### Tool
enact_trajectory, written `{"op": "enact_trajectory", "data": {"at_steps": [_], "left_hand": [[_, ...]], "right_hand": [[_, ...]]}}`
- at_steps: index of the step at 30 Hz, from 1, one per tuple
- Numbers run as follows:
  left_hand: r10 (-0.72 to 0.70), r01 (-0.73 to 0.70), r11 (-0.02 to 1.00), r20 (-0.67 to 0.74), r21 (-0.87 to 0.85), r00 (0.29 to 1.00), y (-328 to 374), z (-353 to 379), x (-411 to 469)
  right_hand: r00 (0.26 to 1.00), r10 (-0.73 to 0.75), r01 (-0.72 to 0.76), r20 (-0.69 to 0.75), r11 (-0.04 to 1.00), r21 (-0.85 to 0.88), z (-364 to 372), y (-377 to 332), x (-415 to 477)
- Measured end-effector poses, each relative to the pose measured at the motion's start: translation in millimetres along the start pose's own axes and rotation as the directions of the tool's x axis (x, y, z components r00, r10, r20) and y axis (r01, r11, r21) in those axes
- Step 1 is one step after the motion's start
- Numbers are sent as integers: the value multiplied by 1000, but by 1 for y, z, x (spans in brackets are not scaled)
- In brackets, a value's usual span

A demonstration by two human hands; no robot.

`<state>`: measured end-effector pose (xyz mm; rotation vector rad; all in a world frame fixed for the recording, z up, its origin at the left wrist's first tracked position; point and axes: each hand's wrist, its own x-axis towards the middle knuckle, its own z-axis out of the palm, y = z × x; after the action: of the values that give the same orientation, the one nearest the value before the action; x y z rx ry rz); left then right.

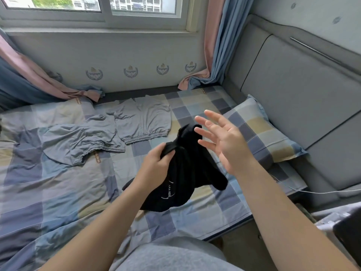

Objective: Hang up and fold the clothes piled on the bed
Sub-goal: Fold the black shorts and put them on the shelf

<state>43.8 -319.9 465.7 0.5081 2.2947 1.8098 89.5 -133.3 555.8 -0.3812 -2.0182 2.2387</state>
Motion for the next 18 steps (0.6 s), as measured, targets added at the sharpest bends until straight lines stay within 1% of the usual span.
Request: {"op": "enact_trajectory", "data": {"at_steps": [2,5,7,9,10,12,14,16,18], "left_hand": [[3,-4,998,-16,-63,1000,6,-6,3],[-11,9,988,-12,-155,1000,19,-16,8],[-42,38,969,-8,-242,999,30,-21,10],[-77,76,948,6,-308,997,38,-27,12],[-88,91,939,24,-331,996,41,-29,13],[-98,111,923,54,-369,994,46,-35,15],[-116,120,918,34,-378,993,48,-40,18],[-153,148,936,11,-321,988,42,-49,23],[-212,215,953,34,-215,977,32,-59,27]], "right_hand": [[999,22,-21,26,999,-40,1,9,-2],[997,65,-57,43,985,-162,4,32,-7],[983,131,-93,129,961,-260,8,53,-12],[946,229,-136,230,923,-360,16,75,-19],[929,269,-149,254,900,-410,20,86,-22],[942,271,-126,200,834,-537,22,107,-22],[971,229,-134,68,758,-638,16,117,-19],[979,197,-181,-45,757,-628,6,117,-16],[976,187,-217,-112,799,-561,-3,115,-12]]}}
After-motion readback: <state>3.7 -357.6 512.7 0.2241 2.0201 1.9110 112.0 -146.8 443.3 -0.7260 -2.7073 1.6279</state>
